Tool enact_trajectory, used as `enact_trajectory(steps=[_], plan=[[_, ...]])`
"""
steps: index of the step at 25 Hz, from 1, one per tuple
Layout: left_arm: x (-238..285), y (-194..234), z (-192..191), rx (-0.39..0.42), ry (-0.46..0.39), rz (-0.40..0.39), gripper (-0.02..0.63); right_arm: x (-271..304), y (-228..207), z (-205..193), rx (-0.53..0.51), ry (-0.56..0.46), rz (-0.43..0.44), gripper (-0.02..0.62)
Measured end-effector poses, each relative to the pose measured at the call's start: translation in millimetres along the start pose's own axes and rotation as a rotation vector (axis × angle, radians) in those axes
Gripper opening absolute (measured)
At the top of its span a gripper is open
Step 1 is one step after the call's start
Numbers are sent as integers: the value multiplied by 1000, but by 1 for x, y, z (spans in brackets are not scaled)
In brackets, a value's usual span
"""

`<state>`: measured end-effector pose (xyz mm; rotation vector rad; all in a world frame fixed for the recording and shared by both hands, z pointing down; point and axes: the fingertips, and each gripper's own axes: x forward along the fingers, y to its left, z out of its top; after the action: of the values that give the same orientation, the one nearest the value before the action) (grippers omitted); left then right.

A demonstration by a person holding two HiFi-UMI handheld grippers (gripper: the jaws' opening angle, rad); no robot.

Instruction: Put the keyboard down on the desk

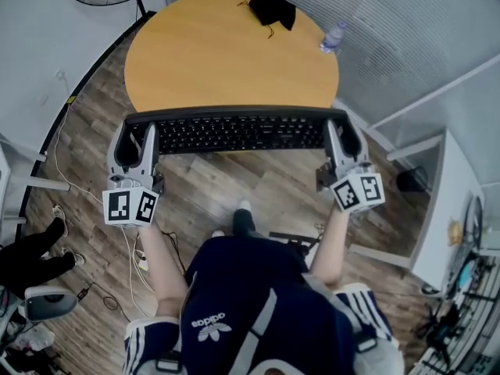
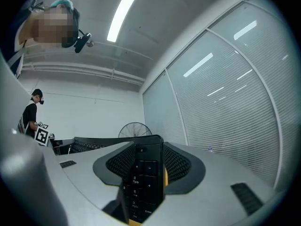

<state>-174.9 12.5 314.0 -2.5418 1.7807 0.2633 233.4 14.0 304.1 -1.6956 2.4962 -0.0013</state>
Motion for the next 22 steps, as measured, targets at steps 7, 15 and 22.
enact_trajectory(steps=[7,15,22], plan=[[46,-9,-18,-3,12,40,238,45,-47,-9,7,19,40,173],[79,-11,-32,2,41,67,238,76,-77,-27,34,52,62,173],[97,-5,-45,-7,69,74,238,95,-89,-41,53,74,58,173]])
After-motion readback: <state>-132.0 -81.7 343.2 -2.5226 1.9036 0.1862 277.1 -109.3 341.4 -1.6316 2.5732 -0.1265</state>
